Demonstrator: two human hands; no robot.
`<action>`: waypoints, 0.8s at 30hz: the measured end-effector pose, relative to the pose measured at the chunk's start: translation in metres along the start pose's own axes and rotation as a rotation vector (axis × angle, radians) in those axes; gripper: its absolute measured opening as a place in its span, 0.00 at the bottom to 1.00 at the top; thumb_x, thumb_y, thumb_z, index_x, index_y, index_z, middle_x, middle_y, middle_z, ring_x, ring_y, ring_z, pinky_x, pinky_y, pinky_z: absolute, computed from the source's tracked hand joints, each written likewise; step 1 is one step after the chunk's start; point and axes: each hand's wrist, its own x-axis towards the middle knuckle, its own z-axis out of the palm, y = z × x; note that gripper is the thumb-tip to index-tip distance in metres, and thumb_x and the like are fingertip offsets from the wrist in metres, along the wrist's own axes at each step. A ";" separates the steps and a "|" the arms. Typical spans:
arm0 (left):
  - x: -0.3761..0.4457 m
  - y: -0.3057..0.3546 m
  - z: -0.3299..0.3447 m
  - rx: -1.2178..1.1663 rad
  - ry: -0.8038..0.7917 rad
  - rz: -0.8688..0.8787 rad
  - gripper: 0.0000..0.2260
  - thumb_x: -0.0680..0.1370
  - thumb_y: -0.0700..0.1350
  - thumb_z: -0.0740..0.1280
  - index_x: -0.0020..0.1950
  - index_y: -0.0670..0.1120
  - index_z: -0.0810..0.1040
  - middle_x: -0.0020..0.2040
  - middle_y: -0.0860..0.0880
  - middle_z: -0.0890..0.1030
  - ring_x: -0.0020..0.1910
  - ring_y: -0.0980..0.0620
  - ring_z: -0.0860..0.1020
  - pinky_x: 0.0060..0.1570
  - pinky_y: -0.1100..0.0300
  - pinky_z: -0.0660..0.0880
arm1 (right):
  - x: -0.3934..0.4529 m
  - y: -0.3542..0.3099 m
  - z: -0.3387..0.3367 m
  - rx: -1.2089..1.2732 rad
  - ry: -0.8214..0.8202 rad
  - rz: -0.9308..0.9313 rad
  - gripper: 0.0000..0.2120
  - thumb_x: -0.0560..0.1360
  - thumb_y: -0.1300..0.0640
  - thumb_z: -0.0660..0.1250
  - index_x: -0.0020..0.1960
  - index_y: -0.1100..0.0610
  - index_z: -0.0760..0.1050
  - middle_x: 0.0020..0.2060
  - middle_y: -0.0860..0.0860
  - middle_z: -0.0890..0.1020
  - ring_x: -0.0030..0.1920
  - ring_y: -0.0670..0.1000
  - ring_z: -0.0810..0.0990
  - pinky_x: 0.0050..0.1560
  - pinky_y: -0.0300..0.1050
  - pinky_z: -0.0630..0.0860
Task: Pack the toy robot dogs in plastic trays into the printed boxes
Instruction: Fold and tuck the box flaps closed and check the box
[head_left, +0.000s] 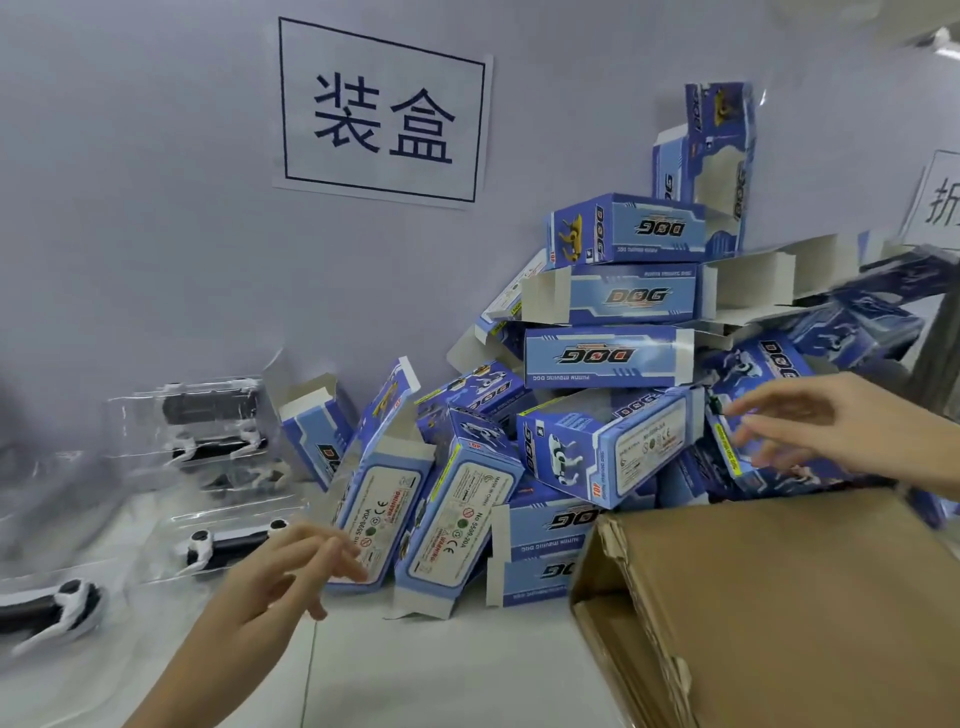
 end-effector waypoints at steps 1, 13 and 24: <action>0.000 0.000 -0.001 0.004 0.008 -0.002 0.14 0.80 0.50 0.64 0.47 0.53 0.90 0.54 0.51 0.83 0.49 0.49 0.84 0.41 0.51 0.82 | 0.005 -0.015 0.008 -0.070 0.029 -0.035 0.13 0.73 0.40 0.71 0.55 0.39 0.84 0.48 0.49 0.89 0.46 0.53 0.89 0.48 0.45 0.86; 0.003 -0.030 -0.012 0.265 0.224 -0.117 0.05 0.82 0.45 0.70 0.50 0.55 0.84 0.48 0.61 0.83 0.47 0.57 0.81 0.43 0.48 0.82 | 0.065 -0.111 0.178 -0.179 0.224 -0.426 0.22 0.76 0.42 0.74 0.67 0.43 0.76 0.61 0.39 0.78 0.60 0.36 0.75 0.60 0.32 0.72; 0.005 -0.051 -0.013 0.329 0.289 -0.131 0.07 0.81 0.43 0.71 0.47 0.57 0.81 0.49 0.65 0.81 0.47 0.59 0.80 0.43 0.65 0.77 | 0.108 -0.145 0.305 -0.679 0.296 -0.335 0.49 0.74 0.22 0.55 0.78 0.59 0.66 0.82 0.59 0.60 0.83 0.57 0.53 0.82 0.60 0.37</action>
